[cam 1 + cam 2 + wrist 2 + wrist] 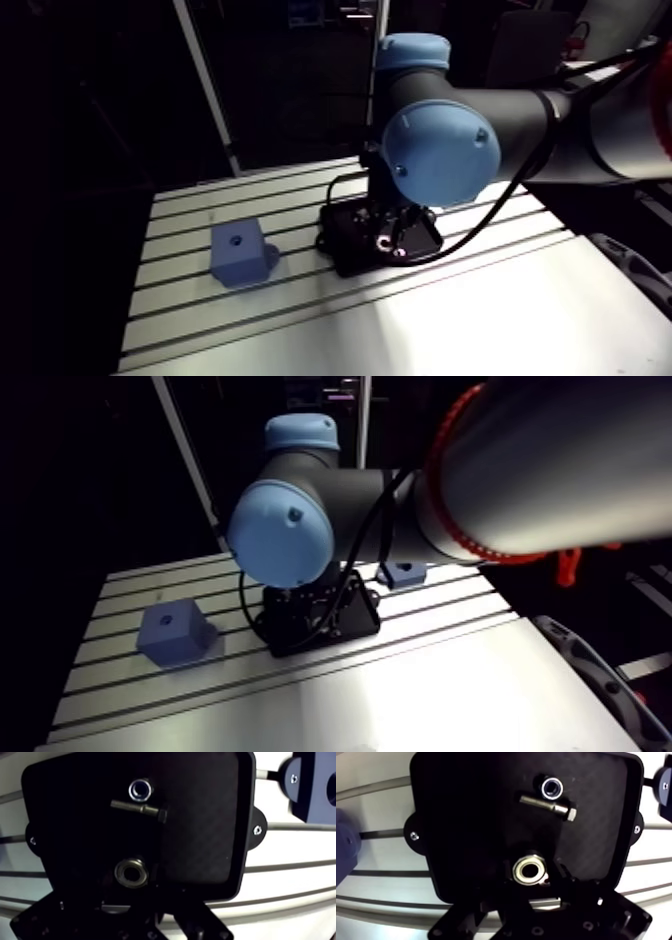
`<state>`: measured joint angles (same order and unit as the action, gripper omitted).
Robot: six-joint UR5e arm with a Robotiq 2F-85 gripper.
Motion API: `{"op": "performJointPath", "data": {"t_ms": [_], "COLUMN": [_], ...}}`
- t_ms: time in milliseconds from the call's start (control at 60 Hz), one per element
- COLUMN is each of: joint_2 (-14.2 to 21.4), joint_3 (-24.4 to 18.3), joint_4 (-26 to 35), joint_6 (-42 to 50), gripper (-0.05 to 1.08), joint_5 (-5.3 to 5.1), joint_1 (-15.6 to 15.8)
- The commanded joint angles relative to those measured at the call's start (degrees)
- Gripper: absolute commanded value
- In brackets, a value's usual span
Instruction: Pick up the bearing and press it into the housing until flush.
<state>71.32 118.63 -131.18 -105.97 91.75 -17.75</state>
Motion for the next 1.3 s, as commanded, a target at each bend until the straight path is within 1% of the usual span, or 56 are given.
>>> {"op": "performJointPath", "data": {"t_ms": [17,550,867,1017,1167,1300], "joint_2": [0.06,0.26,1.37,2.75,4.41,5.77], "joint_3": [0.07,0.16,-0.18,-1.03,-2.77,-4.07], "joint_4": [0.0,0.0,0.42,2.37,6.03,7.69], "joint_6": [-0.08,-0.16,-0.16,-0.49,-0.93,-4.39], "gripper": [0.52,0.57,0.58,0.58,0.58,0.58], "joint_5": [-0.04,-0.12,0.04,0.13,0.13,0.07], "joint_1": [0.0,-0.09,0.0,0.0,0.07,-0.16]}}
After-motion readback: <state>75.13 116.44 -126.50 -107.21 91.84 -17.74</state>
